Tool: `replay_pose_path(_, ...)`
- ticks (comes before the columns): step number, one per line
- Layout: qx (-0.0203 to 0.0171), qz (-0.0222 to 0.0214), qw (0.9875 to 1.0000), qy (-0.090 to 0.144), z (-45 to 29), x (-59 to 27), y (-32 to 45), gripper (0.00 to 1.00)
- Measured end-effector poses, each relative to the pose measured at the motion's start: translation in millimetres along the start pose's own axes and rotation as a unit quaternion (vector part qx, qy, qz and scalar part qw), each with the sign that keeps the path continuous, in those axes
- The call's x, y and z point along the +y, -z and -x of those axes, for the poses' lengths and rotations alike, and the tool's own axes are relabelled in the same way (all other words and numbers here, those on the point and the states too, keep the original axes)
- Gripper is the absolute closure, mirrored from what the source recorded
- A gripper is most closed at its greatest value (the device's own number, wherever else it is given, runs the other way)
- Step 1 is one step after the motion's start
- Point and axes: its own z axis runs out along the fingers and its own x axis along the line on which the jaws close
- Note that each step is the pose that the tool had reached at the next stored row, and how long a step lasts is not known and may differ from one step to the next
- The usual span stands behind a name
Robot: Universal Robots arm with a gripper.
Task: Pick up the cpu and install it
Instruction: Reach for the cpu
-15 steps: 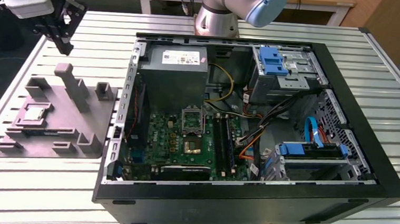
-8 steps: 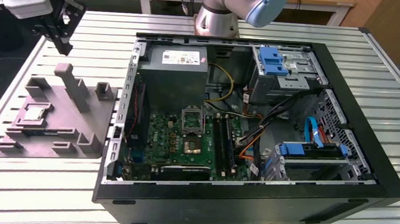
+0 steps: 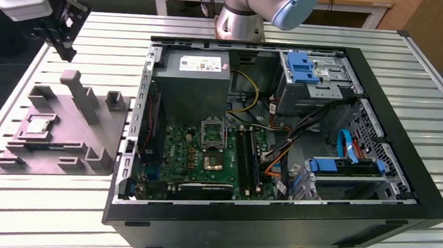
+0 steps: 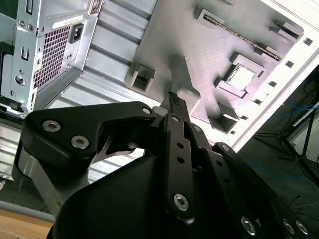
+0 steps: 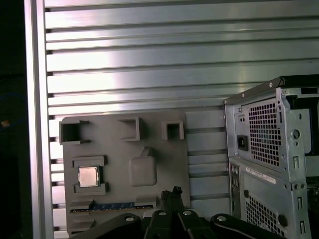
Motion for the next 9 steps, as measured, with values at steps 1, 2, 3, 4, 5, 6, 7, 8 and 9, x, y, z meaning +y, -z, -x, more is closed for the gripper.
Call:
replay_pose_path(1, 0.0, 0.0, 1.0, 0.0, -0.7, -0.1, 0.0, 0.89)
replay_pose_path(2, 0.0, 0.0, 1.0, 0.0, -0.8, -0.1, 0.0, 0.89)
replay_pose_path(3, 0.0, 0.0, 1.0, 0.0, -0.9, -0.1, 0.0, 0.89)
replay_pose_path(4, 0.0, 0.0, 1.0, 0.0, -1.1, -0.1, 0.0, 0.89)
replay_pose_path(5, 0.0, 0.0, 1.0, 0.0, -1.4, -0.1, 0.0, 0.89)
replay_pose_path(6, 0.0, 0.0, 1.0, 0.0, -1.7, -0.1, 0.0, 0.89)
replay_pose_path(7, 0.0001, 0.0, 1.0, 0.0, -1.8, -0.1, 0.0, 0.89)
replay_pose_path(8, 0.0, 0.0, 1.0, 0.0, -2.0, -0.2, -0.1, 0.89)
replay_pose_path(9, 0.0, 0.0, 1.0, 0.0, -2.1, -0.2, -0.1, 0.89)
